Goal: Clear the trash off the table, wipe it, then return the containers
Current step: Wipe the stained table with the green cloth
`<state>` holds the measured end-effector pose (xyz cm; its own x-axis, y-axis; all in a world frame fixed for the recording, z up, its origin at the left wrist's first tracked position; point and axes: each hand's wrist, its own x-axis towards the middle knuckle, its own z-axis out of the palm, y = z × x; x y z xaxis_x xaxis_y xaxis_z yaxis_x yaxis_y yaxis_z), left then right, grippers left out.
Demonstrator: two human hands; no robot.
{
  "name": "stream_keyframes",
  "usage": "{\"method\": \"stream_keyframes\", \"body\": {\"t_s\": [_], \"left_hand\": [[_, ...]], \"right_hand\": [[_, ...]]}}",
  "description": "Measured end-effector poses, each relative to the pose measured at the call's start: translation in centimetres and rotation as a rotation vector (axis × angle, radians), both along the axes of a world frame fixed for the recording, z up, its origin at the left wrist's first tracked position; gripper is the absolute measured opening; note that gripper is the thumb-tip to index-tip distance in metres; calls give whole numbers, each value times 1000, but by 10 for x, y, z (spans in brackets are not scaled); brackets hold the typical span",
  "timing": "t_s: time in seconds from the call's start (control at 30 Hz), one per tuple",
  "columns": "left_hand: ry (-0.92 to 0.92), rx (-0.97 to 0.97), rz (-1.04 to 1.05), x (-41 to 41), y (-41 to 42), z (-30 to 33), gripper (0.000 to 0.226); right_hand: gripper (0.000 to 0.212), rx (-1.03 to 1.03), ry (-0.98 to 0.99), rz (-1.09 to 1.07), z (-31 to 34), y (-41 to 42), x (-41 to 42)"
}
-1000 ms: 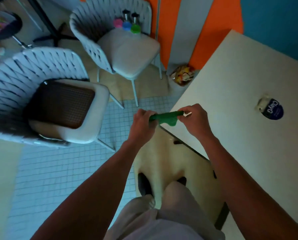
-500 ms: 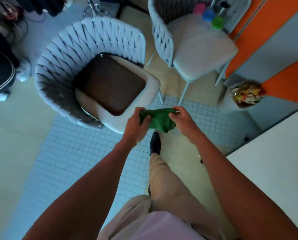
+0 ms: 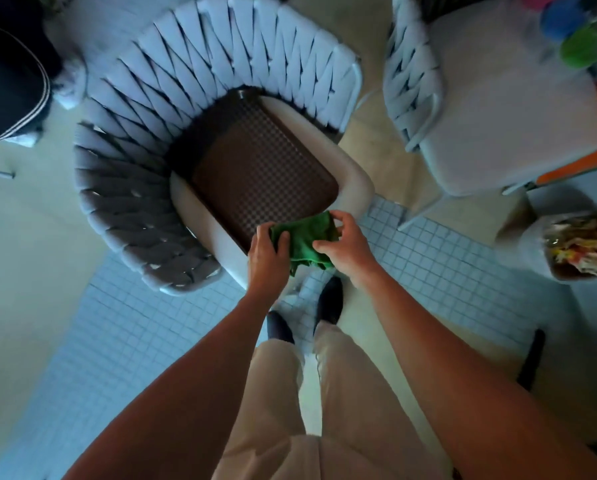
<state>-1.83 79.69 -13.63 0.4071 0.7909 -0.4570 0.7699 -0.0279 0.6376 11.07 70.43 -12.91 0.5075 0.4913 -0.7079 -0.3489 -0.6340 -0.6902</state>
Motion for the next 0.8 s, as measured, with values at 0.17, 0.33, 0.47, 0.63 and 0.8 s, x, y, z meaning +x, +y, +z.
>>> {"method": "stream_keyframes", "body": {"t_s": [0.17, 0.33, 0.47, 0.63, 0.8], "left_hand": [[60, 24, -22, 23, 50, -47, 23], [96, 43, -31, 47, 99, -102, 27], [115, 24, 19, 52, 124, -144, 28], [177, 31, -75, 43, 134, -177, 31], [378, 88, -235, 33, 135, -182, 37]], "right_hand": [[60, -88, -70, 44, -51, 51, 23], [45, -143, -151, 7, -113, 105, 38], [47, -188, -207, 61, -156, 137, 46], [44, -278, -303, 187, -189, 149, 44], [41, -437, -444, 323, -189, 146, 39]]}}
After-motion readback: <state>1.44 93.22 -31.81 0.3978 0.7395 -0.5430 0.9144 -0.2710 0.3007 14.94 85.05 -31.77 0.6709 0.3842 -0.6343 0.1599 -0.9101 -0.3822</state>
